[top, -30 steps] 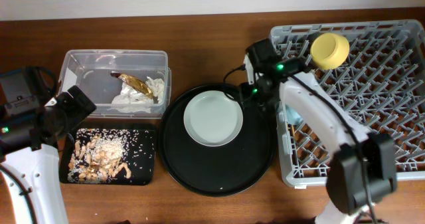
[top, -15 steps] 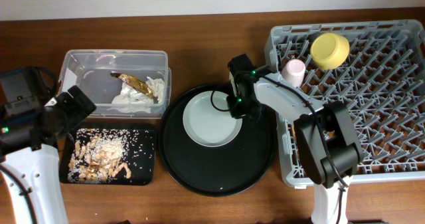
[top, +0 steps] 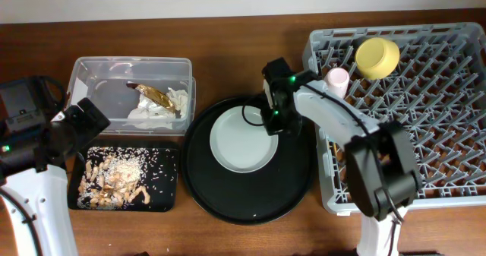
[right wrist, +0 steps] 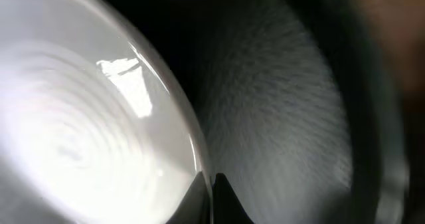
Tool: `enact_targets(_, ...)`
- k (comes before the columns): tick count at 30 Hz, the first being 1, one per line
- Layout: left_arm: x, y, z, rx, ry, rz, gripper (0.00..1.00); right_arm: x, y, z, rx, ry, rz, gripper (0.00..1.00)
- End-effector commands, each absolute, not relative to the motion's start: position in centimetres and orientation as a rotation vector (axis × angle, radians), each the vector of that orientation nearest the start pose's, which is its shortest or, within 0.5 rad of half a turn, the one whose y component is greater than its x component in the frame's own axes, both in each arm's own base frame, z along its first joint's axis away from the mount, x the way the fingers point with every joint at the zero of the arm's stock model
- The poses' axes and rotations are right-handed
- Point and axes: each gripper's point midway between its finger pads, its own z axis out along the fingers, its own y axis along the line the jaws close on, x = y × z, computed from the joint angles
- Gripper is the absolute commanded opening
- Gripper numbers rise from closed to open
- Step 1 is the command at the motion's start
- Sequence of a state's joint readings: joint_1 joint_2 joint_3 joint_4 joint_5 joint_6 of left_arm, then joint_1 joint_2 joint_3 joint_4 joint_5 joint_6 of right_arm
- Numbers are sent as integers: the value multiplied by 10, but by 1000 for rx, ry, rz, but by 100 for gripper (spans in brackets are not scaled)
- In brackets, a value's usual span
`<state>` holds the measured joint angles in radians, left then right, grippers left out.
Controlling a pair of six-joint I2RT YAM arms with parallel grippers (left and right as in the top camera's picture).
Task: Sort waste into correct bins and load items into the dishwasher rack
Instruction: 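Grasp the edge of the white plate with the right gripper, then carry the white plate right and stand it upright in the rack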
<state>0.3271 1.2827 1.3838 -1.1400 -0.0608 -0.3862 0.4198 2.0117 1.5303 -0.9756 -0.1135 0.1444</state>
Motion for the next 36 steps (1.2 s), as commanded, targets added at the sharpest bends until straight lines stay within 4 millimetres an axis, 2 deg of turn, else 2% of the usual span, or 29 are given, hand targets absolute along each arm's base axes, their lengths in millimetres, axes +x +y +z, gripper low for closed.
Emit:
enact_targets(1, 286, 112, 242, -945, 2420, 72, 99, 387, 151, 175, -406, 2719, -29, 4)
enact_targets(2, 286, 112, 242, -945, 2420, 72, 99, 386, 134, 195, -378, 2676, -139, 4)
enact_targets(3, 286, 112, 242, -945, 2420, 72, 99, 383, 107, 223, -385, 2598, -322, 4)
enact_targets(7, 286, 112, 242, -945, 2420, 72, 99, 367, 41, 283, -522, 2430, -793, 4)
enact_targets(10, 286, 112, 242, -945, 2420, 72, 99, 363, -2, 306, -427, 2385, -1018, 4)
enact_targets(14, 286, 112, 242, -945, 2420, 72, 99, 356, -57, 317, -252, 2393, -1205, 4)
enact_targets(18, 286, 112, 242, -945, 2420, 72, 99, 347, -102, 311, -99, 2465, -1218, 4)
enact_targets(22, 286, 112, 242, -945, 2420, 72, 99, 341, -128, 293, 19, 2555, -1143, 4)
enact_targets(25, 286, 112, 242, -945, 2420, 72, 99, 337, -144, 283, 122, 2589, -1150, 4)
enact_targets(28, 286, 112, 242, -945, 2420, 72, 99, 342, -147, 260, 140, 2668, -1047, 4)
enact_targets(30, 286, 112, 242, -945, 2420, 72, 99, 345, -147, 252, 186, 2677, -1031, 4)
enact_targets(36, 286, 112, 242, -945, 2420, 72, 99, 356, -141, 213, 160, 2791, -987, 4)
